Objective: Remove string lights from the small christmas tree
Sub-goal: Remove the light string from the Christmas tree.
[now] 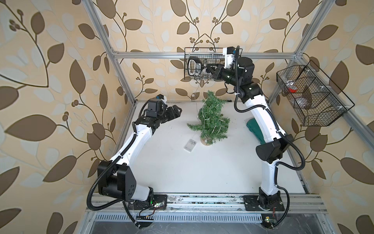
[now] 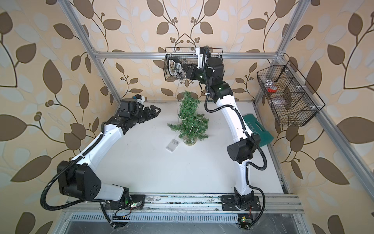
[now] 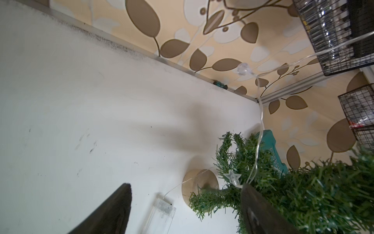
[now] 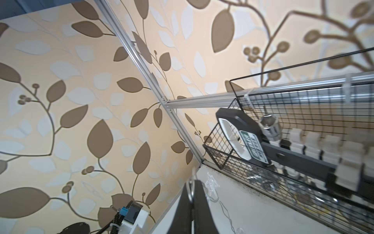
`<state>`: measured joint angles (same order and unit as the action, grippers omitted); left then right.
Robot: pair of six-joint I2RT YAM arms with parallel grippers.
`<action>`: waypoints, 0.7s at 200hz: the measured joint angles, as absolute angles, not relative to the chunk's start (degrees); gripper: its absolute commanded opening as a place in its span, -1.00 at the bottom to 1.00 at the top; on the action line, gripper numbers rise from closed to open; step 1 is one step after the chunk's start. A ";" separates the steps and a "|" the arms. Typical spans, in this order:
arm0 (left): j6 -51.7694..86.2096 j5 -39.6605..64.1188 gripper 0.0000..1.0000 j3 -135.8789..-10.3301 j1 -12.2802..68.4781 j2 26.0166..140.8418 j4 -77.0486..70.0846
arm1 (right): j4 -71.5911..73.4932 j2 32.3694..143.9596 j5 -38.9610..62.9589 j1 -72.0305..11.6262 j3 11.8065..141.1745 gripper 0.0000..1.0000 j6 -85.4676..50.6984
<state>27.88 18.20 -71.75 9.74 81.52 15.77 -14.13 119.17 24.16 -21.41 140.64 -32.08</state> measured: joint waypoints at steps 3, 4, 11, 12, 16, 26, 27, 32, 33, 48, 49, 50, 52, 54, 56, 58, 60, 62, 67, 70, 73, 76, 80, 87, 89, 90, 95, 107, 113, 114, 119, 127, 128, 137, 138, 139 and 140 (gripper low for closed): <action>27.79 18.24 0.73 -71.68 9.78 81.52 15.20 | -13.93 119.22 24.60 -21.58 140.64 -1.00 -32.32; 27.77 18.26 0.73 -71.68 9.78 81.52 15.07 | -13.91 119.22 24.71 -21.63 140.64 -1.00 -32.36; 27.49 18.70 0.73 -71.57 9.80 81.52 13.58 | -13.47 119.26 25.89 -22.20 140.64 -1.00 -32.84; 27.42 18.74 0.73 -71.55 9.80 81.52 13.45 | -13.41 119.28 26.09 -22.35 140.64 -1.00 -32.88; 27.22 19.11 0.73 -71.48 9.82 81.52 12.62 | -13.28 119.28 26.63 -22.72 140.64 -1.00 -33.06; 26.87 19.53 0.73 -71.37 10.13 81.52 10.83 | -13.06 119.31 27.97 -23.90 140.64 -1.00 -33.28; 26.83 19.57 0.73 -71.37 10.13 81.52 10.70 | -13.04 119.31 28.14 -24.16 140.64 -1.00 -33.28; 26.57 19.77 0.73 -71.37 10.24 81.52 9.85 | -12.93 119.31 28.62 -24.84 140.64 -1.00 -33.28; 26.50 19.84 0.73 -71.37 10.33 81.52 9.58 | -12.91 119.31 28.67 -24.95 140.62 -1.00 -33.26; 25.61 20.93 0.72 -71.37 11.35 81.67 7.07 | -12.49 119.26 29.76 -27.14 140.33 -1.00 -32.97; 25.58 20.95 0.72 -71.37 11.40 81.69 6.96 | -12.45 119.24 29.87 -27.33 140.29 -1.00 -32.95; 25.58 21.04 0.72 -71.37 11.49 81.73 6.74 | -12.45 119.24 29.91 -27.42 140.27 -1.00 -32.95; 25.50 21.19 0.72 -71.37 11.73 81.80 6.42 | -12.43 119.24 30.02 -27.70 140.20 -1.00 -32.88; 25.43 21.28 0.72 -71.37 11.84 81.93 6.20 | -12.43 119.22 30.09 -27.99 140.11 -1.00 -32.75; 25.43 21.45 0.72 -71.40 12.08 82.04 5.93 | -12.45 119.22 30.28 -28.25 140.09 -1.00 -32.73; 25.36 21.69 0.72 -71.42 12.21 82.13 5.61 | -12.47 119.22 30.39 -28.49 140.05 -1.00 -32.64; 25.30 21.89 0.72 -71.44 12.38 82.24 5.43 | -12.49 119.22 30.48 -28.67 140.03 -1.00 -32.53; 25.30 22.09 0.72 -71.48 12.58 82.46 5.23 | -12.49 119.22 30.61 -28.88 139.96 -1.00 -32.45; 25.21 22.50 0.72 -71.59 13.04 82.94 4.75 | -12.49 119.22 30.76 -29.36 139.85 -1.00 -32.21; 25.17 22.65 0.72 -71.64 13.39 83.33 4.43 | -12.51 119.20 30.89 -29.58 139.76 -1.00 -32.05; 25.17 22.83 0.73 -71.66 13.67 83.68 4.21 | -12.58 119.13 31.00 -29.74 139.65 -1.00 -31.88; 25.12 23.09 0.73 -71.70 13.96 84.01 4.12 | -12.60 119.09 31.14 -29.85 139.55 -1.00 -31.83; 25.10 23.33 0.73 -71.70 14.24 84.40 4.01 | -12.69 118.96 31.18 -29.89 139.37 -1.00 -31.64; 24.86 23.66 0.85 -71.70 14.76 85.17 4.01 | -12.73 118.78 31.31 -29.89 139.11 -1.00 -31.44; 24.93 23.73 0.88 -71.70 14.90 85.41 4.01 | -12.78 118.72 31.31 -29.87 139.06 -1.00 -31.42; 25.02 23.75 0.91 -71.70 14.96 85.47 4.01 | -12.80 118.67 31.33 -29.82 139.04 -1.00 -31.40; 24.62 23.88 0.97 -71.70 15.22 85.91 3.99 | -12.82 118.54 31.42 -29.71 138.96 -1.00 -31.27; 24.88 24.10 0.97 -71.70 15.84 86.74 3.77 | -12.86 118.17 31.59 -29.47 138.82 -1.00 -31.07; 25.04 24.25 0.97 -71.70 15.90 86.96 3.62 | -12.88 117.95 31.75 -29.34 138.82 -1.00 -31.03; 25.04 24.23 0.97 -71.70 15.94 87.05 3.55 | -12.88 117.91 31.75 -29.34 138.82 -1.00 -31.03; 25.08 24.27 0.97 -71.70 16.01 87.20 3.31 | -12.88 117.75 31.83 -29.30 138.82 -1.00 -31.03; 25.41 24.27 0.97 -71.70 16.05 87.48 2.83 | -12.84 117.47 32.10 -29.34 138.82 -1.00 -31.03; 25.45 24.27 0.96 -71.70 16.05 87.53 2.79 | -12.84 117.40 32.12 -29.39 138.82 -1.00 -31.03; 25.87 24.27 0.94 -71.70 16.05 87.90 2.28 | -12.84 117.05 32.42 -29.63 138.82 -1.00 -31.03; 25.89 24.27 0.94 -71.70 16.05 87.96 2.24 | -12.84 117.03 32.45 -29.65 138.82 -1.00 -31.05; 25.96 24.25 0.93 -71.70 16.05 88.01 2.20 | -12.84 117.03 32.49 -29.67 138.82 -1.00 -31.05; 26.02 24.25 0.93 -71.70 16.05 88.07 2.15 | -12.82 116.97 32.56 -29.76 138.82 -1.00 -31.03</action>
<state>26.02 24.25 -71.70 16.05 88.07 2.15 -12.82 116.97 32.56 -29.76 138.82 -31.03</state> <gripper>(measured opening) 0.979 0.047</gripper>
